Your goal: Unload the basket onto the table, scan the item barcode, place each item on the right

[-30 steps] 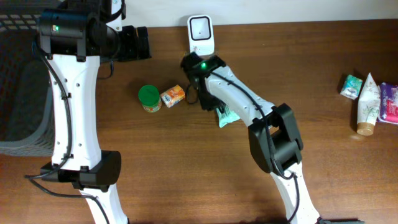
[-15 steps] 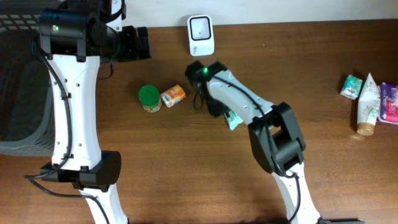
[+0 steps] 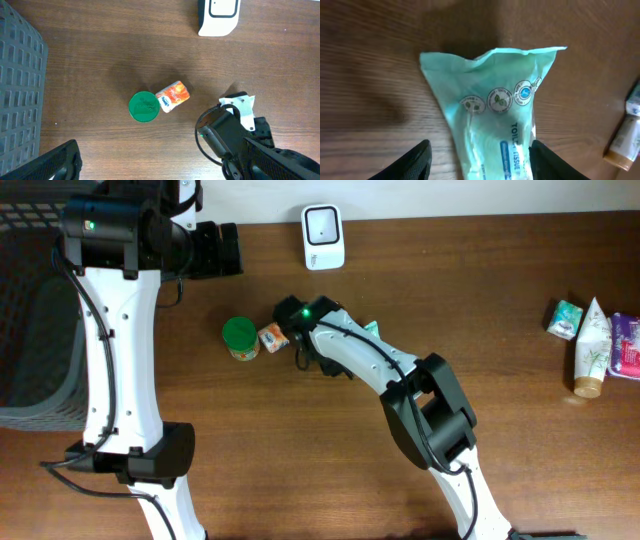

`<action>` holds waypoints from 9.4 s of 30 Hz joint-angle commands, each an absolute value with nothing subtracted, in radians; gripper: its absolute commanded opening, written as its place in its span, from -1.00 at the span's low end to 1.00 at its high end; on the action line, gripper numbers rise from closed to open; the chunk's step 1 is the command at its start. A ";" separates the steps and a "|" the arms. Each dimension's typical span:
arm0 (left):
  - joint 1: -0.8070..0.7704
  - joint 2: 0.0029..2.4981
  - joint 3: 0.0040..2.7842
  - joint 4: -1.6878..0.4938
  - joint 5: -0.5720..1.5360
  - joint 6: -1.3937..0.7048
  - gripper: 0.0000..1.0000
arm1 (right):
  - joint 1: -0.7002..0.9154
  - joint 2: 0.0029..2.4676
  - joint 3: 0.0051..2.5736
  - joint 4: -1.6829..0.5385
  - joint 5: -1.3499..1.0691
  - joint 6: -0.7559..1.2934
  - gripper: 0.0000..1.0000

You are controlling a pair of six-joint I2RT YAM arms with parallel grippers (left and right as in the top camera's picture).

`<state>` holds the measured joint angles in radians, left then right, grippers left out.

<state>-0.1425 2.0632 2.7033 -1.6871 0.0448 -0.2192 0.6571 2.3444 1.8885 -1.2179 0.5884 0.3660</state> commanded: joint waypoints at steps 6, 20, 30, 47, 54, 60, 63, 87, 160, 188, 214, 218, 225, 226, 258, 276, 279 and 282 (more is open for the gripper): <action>-0.136 2.049 2.714 -1.688 0.045 -0.204 0.98 | 0.660 2.354 1.716 -1.067 0.667 0.372 -0.47; -0.136 2.049 2.714 -1.688 0.045 -0.204 0.98 | 0.398 2.323 2.004 -1.217 -0.155 0.088 -0.92; -0.136 2.049 2.714 -1.688 0.045 -0.204 0.98 | 0.108 2.376 1.919 -1.190 -1.247 -0.156 -0.92; -0.136 2.049 2.714 -1.688 0.045 -0.204 0.98 | 0.029 2.379 2.257 -1.528 -0.263 0.037 0.36; -0.136 2.049 2.714 -1.688 0.045 -0.204 0.98 | 0.139 2.379 2.256 -1.503 -0.199 0.145 0.38; -0.135 2.049 2.714 -1.688 0.045 -0.204 0.98 | 0.188 2.380 2.254 -1.431 -0.182 0.291 0.18; -0.134 2.049 2.714 -1.688 0.045 -0.204 0.98 | 0.257 2.380 2.248 -1.426 0.145 0.448 0.17; -0.134 2.049 2.714 -1.688 0.045 -0.204 0.98 | 0.479 2.355 2.065 -1.232 0.335 0.490 -0.60; -0.134 2.049 2.714 -1.688 0.045 -0.204 0.98 | 0.319 2.349 2.480 -1.140 -0.518 -0.759 -0.92; -0.134 2.049 2.714 -1.688 0.045 -0.204 0.98 | 0.319 2.330 2.370 -1.639 -0.606 -0.849 -0.92; -0.134 2.049 2.714 -1.688 0.045 -0.204 0.98 | 0.321 2.372 2.287 -1.467 -0.415 -0.541 -0.92; -0.134 2.049 2.714 -1.688 0.045 -0.204 0.98 | 0.321 2.426 2.233 -1.455 -0.516 -0.541 -0.92; -0.134 2.049 2.714 -1.688 0.045 -0.204 0.98 | 0.291 2.432 2.128 -1.398 -0.516 -0.476 0.04; -0.134 2.049 2.714 -1.688 0.045 -0.204 0.98 | 0.279 2.432 2.154 -1.398 -0.491 -0.430 0.04; -0.134 2.049 2.714 -1.688 0.045 -0.204 0.98 | 0.217 2.359 2.230 -1.225 -0.766 -0.336 -0.92; -0.136 2.049 2.714 -1.688 0.045 -0.204 0.98 | 0.313 2.321 2.621 -1.262 -0.424 -0.520 -0.92; -0.135 2.049 2.714 -1.688 0.045 -0.204 0.98 | 0.314 2.323 2.615 -1.327 -0.018 -0.311 -0.92; -0.136 2.049 2.714 -1.688 0.045 -0.204 0.98 | 0.315 2.343 2.577 -1.444 0.346 -0.062 -0.92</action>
<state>-0.1425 2.0632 2.7033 -1.6878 0.0448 -0.2192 0.3199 2.3554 2.5965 -1.3861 -0.0109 -0.3065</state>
